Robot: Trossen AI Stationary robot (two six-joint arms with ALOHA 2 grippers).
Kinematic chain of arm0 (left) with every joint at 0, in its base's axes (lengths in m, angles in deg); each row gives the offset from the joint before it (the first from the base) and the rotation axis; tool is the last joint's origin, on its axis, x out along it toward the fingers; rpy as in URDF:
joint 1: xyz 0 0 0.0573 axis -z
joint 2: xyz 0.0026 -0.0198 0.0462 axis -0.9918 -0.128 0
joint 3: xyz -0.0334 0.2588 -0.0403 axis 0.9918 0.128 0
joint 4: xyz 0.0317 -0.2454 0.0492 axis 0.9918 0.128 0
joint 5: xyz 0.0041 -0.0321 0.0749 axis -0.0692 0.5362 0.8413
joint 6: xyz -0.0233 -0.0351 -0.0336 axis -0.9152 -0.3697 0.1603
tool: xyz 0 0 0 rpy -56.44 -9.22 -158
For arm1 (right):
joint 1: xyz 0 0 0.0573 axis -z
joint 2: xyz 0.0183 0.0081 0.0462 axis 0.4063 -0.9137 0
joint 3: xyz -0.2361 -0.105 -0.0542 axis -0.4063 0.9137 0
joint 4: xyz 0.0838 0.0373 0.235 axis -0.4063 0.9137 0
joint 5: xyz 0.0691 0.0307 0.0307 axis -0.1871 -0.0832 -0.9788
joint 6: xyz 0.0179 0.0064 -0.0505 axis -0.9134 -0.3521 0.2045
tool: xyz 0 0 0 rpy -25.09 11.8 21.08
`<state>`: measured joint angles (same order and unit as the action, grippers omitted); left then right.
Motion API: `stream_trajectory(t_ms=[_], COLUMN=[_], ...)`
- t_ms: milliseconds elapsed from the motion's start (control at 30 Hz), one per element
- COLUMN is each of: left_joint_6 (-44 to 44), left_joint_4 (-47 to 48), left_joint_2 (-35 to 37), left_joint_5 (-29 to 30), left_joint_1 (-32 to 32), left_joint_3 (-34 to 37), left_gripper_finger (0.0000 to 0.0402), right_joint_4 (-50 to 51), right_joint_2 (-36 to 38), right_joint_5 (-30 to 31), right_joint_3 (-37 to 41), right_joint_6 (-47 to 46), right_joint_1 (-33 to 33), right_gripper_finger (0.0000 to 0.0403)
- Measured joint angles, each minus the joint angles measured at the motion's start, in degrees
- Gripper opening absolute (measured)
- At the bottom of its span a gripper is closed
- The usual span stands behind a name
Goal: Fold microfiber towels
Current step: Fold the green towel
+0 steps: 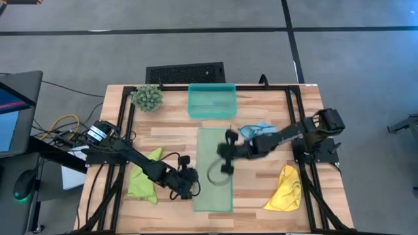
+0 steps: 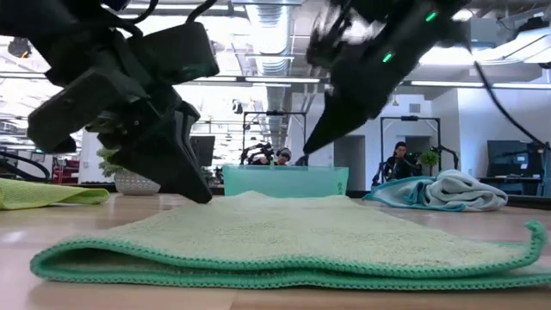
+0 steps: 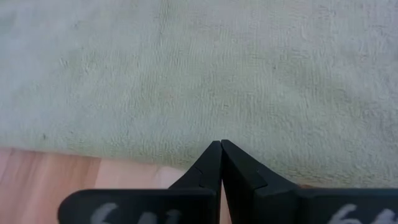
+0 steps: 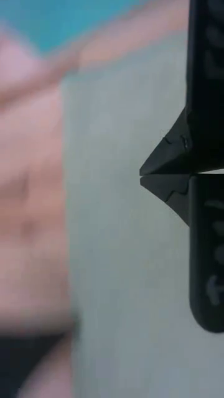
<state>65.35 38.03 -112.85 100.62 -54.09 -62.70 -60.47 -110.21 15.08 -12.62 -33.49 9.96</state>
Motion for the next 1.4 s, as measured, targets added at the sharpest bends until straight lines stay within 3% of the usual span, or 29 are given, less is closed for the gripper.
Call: stream_trajectory(t_ms=[233,467,667,800,1067,1400], left_joint_6=[7.2,15.0,14.3,11.5,9.3,11.0], left_joint_4=[-6.1,-12.2,-12.4,-10.7,-7.8,-7.6], left_joint_2=[0.0,0.0,-0.1,-0.1,-0.1,-0.1], left_joint_5=[-8.1,-13.5,-8.4,-4.3,4.5,4.4], left_joint_1=[0.2,1.2,2.7,5.6,11.9,13.9], left_joint_3=[0.1,0.1,0.1,0.1,0.1,0.1], left_gripper_finger=[0.0000,0.0000,0.0000,0.0000,0.0000,0.0000], right_joint_4=[-14.9,-25.2,-24.6,-24.3,-12.3,-7.9], right_joint_2=[-7.2,-13.3,-17.6,-23.1,-28.6,-30.0], right_joint_5=[-6.4,-5.8,-5.8,-4.0,5.8,6.1], right_joint_3=[0.0,-1.1,-8.5,-13.7,-23.2,-25.0], right_joint_6=[-2.7,-3.6,-6.0,-3.3,-5.8,-9.4], right_joint_1=[-13.0,-17.7,-20.9,-23.6,-25.3,-23.7], right_gripper_finger=[0.0026,0.0103,0.0187,0.0215,0.0189,0.0129])
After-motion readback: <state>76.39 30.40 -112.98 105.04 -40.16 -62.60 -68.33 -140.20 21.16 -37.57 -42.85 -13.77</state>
